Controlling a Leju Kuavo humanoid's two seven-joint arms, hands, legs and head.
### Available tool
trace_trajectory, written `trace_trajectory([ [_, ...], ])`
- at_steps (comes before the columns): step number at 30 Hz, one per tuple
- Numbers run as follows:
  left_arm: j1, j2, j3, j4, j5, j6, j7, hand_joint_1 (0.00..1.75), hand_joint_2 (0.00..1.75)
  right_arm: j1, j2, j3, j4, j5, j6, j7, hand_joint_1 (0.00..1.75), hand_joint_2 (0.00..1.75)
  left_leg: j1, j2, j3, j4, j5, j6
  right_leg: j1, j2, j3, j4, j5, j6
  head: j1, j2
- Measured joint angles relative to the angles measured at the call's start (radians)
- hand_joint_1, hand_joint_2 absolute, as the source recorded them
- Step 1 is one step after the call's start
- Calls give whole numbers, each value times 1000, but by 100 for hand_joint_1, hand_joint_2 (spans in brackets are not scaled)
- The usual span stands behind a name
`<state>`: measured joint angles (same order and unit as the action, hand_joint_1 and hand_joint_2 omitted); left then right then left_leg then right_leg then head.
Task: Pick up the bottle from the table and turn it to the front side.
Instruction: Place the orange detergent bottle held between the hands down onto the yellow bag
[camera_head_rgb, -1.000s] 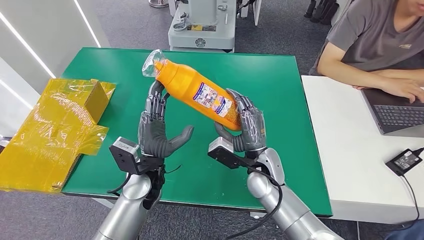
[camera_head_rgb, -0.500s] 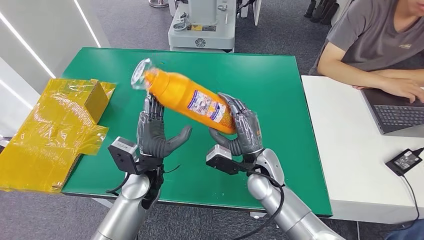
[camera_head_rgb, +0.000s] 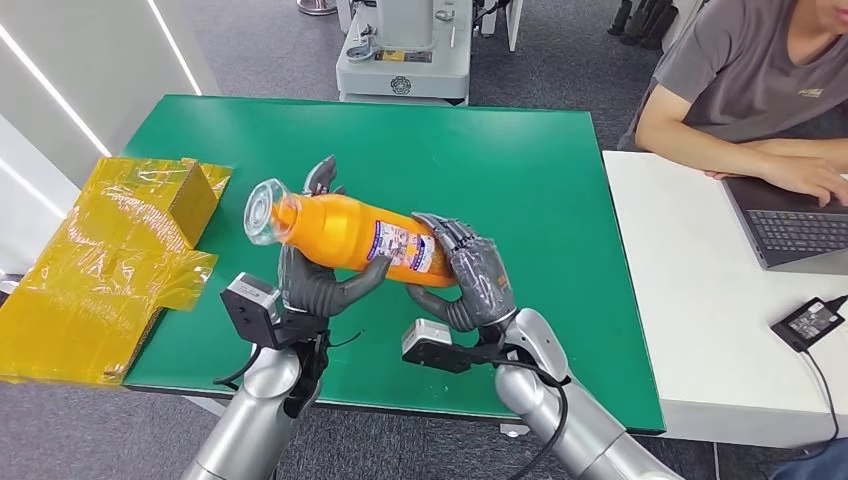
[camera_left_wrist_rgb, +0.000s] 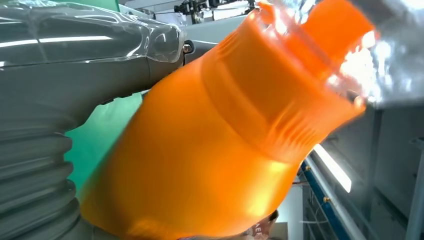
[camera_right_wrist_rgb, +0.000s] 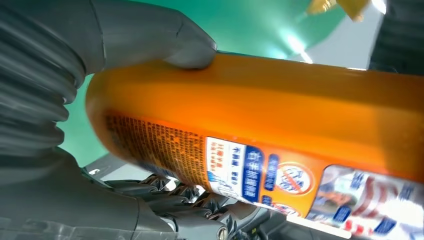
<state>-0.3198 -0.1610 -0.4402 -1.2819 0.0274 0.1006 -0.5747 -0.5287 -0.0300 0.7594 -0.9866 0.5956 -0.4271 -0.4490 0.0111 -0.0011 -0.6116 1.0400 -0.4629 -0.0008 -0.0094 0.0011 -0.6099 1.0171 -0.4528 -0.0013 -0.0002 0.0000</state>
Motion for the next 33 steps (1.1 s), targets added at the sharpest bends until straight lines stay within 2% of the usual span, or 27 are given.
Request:
trace_trajectory([
  [13,20,0,0,-23,-12,-8,9,0,175,9,-31,4,19,33,85,49,175,175,0,0,0,0,0,0,0,0,0,0,0,0,0,0],
  [24,27,0,0,-38,-13,-6,11,0,175,14,-40,4,23,36,90,59,175,175,0,0,0,0,0,0,0,0,0,0,0,0,0,0],
  [25,30,0,0,-40,-13,-6,12,20,175,16,-40,4,23,37,90,61,175,175,0,0,0,0,0,0,0,0,0,0,0,0,0,0],
  [28,37,0,0,-44,-16,-6,12,151,175,22,-41,4,22,43,89,67,175,175,0,0,0,0,0,0,0,0,0,0,0,0,0,0],
  [29,38,0,0,-45,-17,-7,13,175,175,23,-41,4,22,44,89,68,175,175,0,0,0,0,0,0,0,0,0,0,0,0,0,0],
  [33,40,0,0,-45,-19,-9,13,175,175,25,-41,4,22,44,90,69,175,175,0,0,0,0,0,0,0,0,0,0,0,0,0,0],
])
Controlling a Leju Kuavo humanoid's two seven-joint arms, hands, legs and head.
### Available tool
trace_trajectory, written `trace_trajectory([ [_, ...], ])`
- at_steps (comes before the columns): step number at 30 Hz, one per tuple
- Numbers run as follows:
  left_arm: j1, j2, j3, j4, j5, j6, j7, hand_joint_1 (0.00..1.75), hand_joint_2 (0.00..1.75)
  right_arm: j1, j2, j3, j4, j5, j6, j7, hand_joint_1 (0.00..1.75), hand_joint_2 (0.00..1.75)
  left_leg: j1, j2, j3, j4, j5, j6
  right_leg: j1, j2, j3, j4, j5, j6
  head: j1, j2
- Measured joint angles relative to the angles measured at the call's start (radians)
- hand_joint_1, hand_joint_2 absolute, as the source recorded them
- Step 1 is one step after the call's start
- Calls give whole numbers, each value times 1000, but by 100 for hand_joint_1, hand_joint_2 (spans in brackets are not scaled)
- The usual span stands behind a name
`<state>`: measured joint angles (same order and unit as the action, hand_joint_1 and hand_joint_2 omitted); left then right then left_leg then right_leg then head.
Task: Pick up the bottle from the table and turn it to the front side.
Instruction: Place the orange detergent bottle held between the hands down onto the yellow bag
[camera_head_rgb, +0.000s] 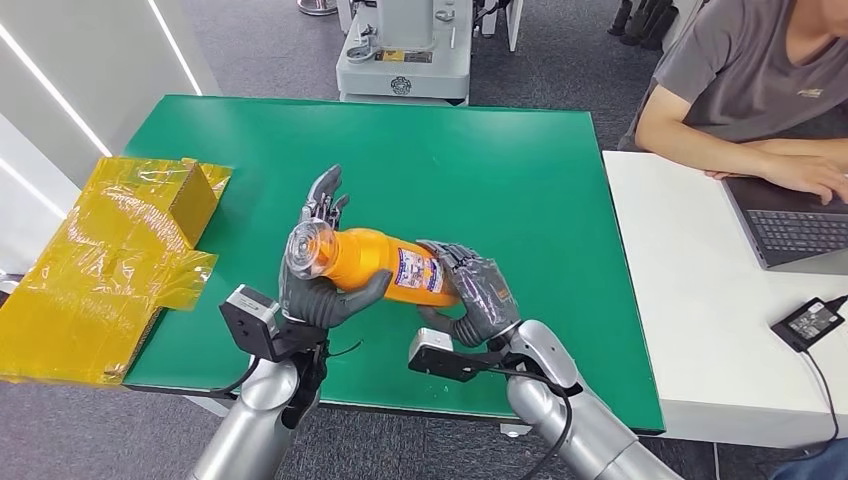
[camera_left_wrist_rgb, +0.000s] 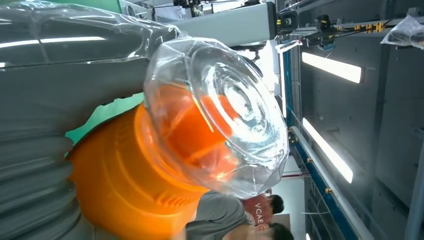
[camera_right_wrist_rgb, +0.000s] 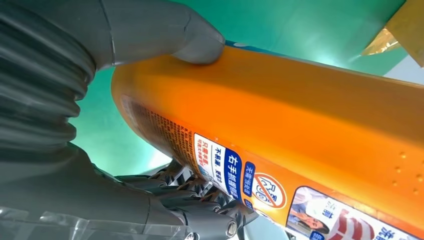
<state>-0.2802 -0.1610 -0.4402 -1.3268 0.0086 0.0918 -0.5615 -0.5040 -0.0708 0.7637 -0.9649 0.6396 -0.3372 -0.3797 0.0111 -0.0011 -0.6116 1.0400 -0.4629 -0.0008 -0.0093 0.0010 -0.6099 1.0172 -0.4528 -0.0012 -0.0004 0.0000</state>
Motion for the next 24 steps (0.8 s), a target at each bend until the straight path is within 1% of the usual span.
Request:
trace_trajectory([
  [4,9,0,-2,-2,-11,-15,1,175,175,4,-1,0,-2,-1,1,3,175,175,0,0,0,0,0,0,0,0,0,0,0,0,0,0],
  [24,11,-9,-14,-9,-11,-19,1,175,175,19,-1,2,-3,-7,-4,-4,175,175,0,0,0,0,0,0,0,0,0,0,0,0,0,0],
])
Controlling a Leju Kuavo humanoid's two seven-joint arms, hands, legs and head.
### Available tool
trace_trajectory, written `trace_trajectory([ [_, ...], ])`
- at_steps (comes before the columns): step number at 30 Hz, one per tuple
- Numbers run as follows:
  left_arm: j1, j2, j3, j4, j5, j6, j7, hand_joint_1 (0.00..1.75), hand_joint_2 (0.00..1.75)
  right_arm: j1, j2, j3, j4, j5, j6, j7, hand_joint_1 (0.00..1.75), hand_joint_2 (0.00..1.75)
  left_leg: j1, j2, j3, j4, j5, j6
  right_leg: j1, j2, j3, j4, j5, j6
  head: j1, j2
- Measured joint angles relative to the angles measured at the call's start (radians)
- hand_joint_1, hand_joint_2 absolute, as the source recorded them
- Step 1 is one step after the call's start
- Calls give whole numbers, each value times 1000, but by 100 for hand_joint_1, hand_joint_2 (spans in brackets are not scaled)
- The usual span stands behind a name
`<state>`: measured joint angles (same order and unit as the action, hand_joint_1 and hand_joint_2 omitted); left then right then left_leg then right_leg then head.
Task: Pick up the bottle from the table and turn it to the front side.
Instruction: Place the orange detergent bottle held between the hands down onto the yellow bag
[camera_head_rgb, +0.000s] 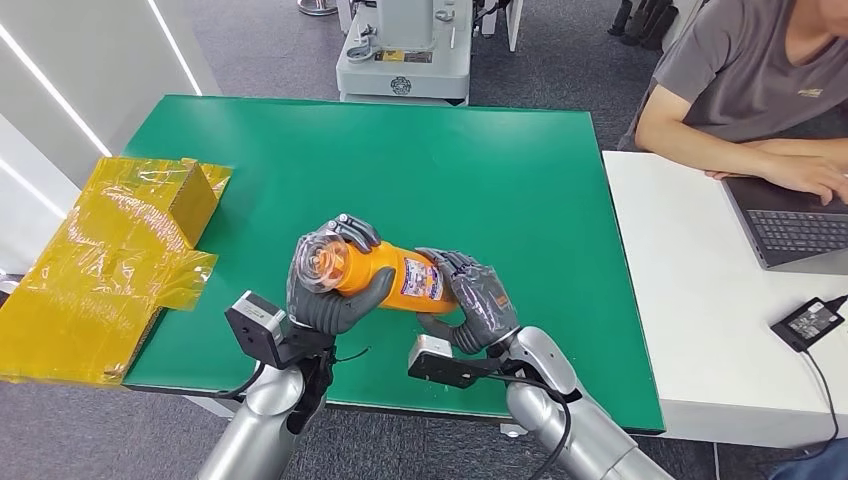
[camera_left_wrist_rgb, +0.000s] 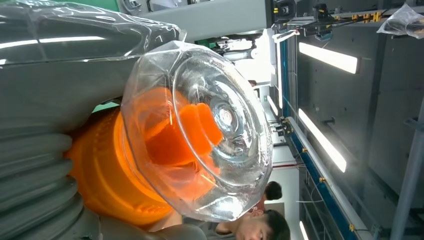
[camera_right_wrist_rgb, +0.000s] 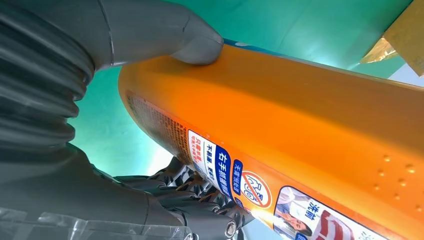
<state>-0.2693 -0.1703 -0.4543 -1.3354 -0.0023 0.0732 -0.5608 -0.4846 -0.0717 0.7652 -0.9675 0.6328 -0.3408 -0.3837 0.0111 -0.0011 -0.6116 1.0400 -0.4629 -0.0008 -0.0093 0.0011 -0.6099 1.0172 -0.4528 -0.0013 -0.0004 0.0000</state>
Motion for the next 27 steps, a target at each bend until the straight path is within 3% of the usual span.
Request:
trace_trajectory([
  [12,-10,0,-2,0,10,-2,-2,175,175,-1,0,0,-9,-4,0,5,175,175,0,0,0,0,0,0,0,0,0,0,0,0,0,0],
  [13,-10,0,-3,0,10,-2,-2,175,175,-1,0,0,-10,-4,0,5,167,175,0,0,0,0,0,0,0,0,0,0,0,0,0,0],
  [14,-11,0,-3,0,10,-2,-2,175,175,-1,0,0,-10,-4,0,5,145,175,0,0,0,0,0,0,0,0,0,0,0,0,0,0],
  [17,-12,0,-3,0,11,-2,-2,175,175,-1,0,0,-11,-4,-1,6,22,175,0,0,0,0,0,0,0,0,0,0,0,0,0,0],
  [18,-12,0,-3,0,11,-2,-2,175,175,-1,0,0,-12,-5,-4,5,0,175,0,0,0,0,0,0,0,0,0,0,0,0,0,0],
  [20,-12,1,-2,1,10,0,-2,175,175,-1,0,0,-18,-9,-15,4,0,175,0,0,0,0,0,0,0,0,0,0,0,0,0,0],
  [24,-14,5,0,4,12,6,-1,175,175,-3,1,-1,-42,-58,-30,-3,0,0,0,0,0,0,0,0,0,0,0,0,0,0,0,0],
  [27,-24,8,0,14,28,24,-5,175,175,-8,7,-6,-65,-108,-34,-19,0,0,0,0,0,0,0,0,0,0,0,0,0,0,0,0],
])
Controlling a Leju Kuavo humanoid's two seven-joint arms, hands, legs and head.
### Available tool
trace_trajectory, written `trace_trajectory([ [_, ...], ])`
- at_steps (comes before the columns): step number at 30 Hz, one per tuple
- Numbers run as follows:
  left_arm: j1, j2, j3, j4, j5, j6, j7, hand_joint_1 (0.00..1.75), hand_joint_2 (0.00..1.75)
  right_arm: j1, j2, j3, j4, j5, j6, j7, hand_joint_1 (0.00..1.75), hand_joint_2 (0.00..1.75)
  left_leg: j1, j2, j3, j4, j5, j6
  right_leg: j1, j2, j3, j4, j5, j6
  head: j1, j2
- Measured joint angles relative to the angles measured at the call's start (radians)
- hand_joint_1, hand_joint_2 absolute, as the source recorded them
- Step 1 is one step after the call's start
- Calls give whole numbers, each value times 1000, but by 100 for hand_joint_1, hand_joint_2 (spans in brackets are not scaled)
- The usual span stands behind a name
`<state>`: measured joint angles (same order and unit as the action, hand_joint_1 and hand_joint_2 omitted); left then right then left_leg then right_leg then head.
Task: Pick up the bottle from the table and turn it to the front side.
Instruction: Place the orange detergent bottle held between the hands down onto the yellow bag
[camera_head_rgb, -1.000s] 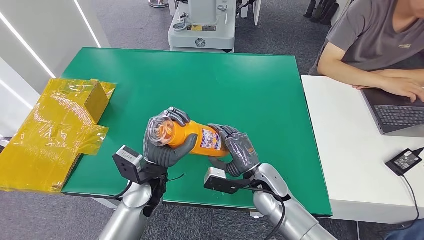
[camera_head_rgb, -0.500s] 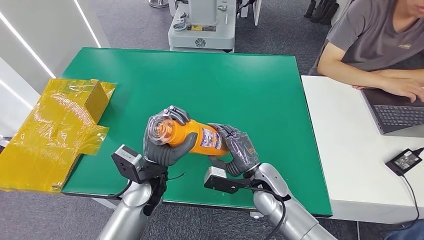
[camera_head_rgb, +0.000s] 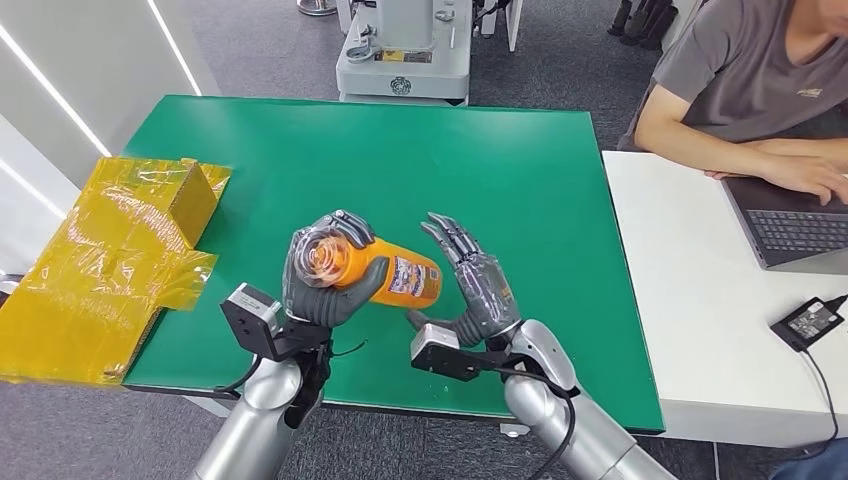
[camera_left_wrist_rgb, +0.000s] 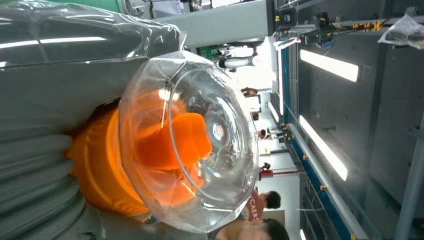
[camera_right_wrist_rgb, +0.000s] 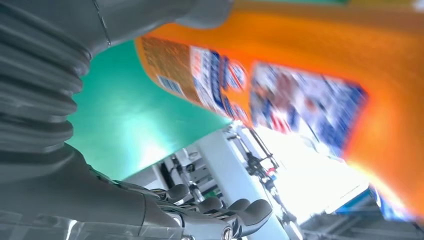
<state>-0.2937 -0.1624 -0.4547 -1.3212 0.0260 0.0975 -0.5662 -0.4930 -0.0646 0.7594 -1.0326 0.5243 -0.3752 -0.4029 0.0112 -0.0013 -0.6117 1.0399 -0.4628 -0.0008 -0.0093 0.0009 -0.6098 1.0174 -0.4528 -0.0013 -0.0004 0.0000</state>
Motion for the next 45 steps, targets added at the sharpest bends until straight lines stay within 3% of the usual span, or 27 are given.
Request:
trace_trajectory([
  [10,-22,11,0,35,44,56,-17,175,175,11,33,-34,-141,-126,-27,-25,0,0,0,0,0,0,0,0,0,0,0,0,0,0,0,0],
  [19,21,3,8,11,-5,61,6,175,175,84,64,-57,-268,-228,-80,-85,0,0,0,0,0,0,0,0,0,0,0,0,0,0,0,0],
  [23,49,1,30,-16,-19,53,19,175,175,153,75,-66,-381,-304,-145,-185,0,175,0,0,0,0,0,0,0,0,0,0,0,0,0,0],
  [27,67,2,49,-42,-54,52,35,175,175,212,82,-66,-474,-331,-189,-213,0,175,0,0,0,-1,0,0,0,0,0,0,-1,0,0,0],
  [31,63,15,62,-60,-194,76,67,175,175,257,90,-66,-520,-344,-210,-217,0,175,0,0,0,-1,0,0,0,0,0,0,-1,0,0,0],
  [35,33,46,95,-88,-308,117,96,175,175,292,92,-74,-530,-365,-213,-226,0,175,0,0,0,-1,0,0,0,0,0,0,0,0,0,0],
  [42,-3,91,132,-123,-354,142,112,175,175,319,97,-91,-531,-379,-212,-238,0,175,0,0,0,-1,0,0,0,0,0,1,0,0,0,0],
  [45,-20,113,132,-129,-461,182,150,175,175,324,103,-93,-531,-379,-209,-239,0,175,0,0,0,-1,0,0,0,0,0,1,0,0,0,0],
])
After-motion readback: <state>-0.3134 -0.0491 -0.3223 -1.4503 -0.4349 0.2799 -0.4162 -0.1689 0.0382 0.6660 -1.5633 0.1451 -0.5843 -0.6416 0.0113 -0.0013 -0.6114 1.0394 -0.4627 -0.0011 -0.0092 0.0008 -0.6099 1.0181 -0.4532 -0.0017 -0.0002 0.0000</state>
